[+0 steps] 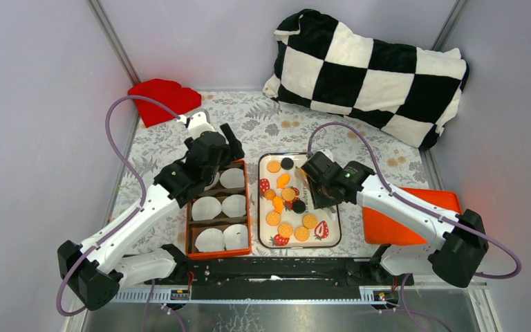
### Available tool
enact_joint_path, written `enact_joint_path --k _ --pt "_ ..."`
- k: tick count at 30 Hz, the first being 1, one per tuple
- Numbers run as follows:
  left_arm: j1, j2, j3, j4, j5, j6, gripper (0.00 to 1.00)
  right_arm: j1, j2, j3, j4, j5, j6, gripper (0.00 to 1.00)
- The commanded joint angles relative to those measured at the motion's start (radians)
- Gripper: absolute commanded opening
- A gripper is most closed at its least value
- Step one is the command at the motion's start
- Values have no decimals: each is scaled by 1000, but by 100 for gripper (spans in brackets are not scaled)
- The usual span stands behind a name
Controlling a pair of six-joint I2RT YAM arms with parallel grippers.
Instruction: Pack the cookies
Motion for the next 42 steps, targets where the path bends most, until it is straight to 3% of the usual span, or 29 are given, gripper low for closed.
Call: enact_joint_path --k 1,14,26,33,35,37,42 --pt "-9 -18 -29 -32 -10 -15 86 8 -52 30 -54 66 45 39" --pt "-9 -37 -43 -49 -30 -23 86 10 -50 -44 -5 9 74 50" --pt "-9 -55 -53 -55 -39 -26 87 9 67 -27 72 14 44 49" --pt "-9 -71 -57 -86 -68 -34 87 10 121 -15 76 43 31 38" --pt "-9 -75 -61 -89 -74 -34 88 10 125 -7 80 65 23 20" --pt "-9 -78 -56 -100 -82 -37 88 9 125 23 67 87 15 11" --pt "-8 -83 -7 -156 -142 -52 89 32 79 158 17 123 8 1"
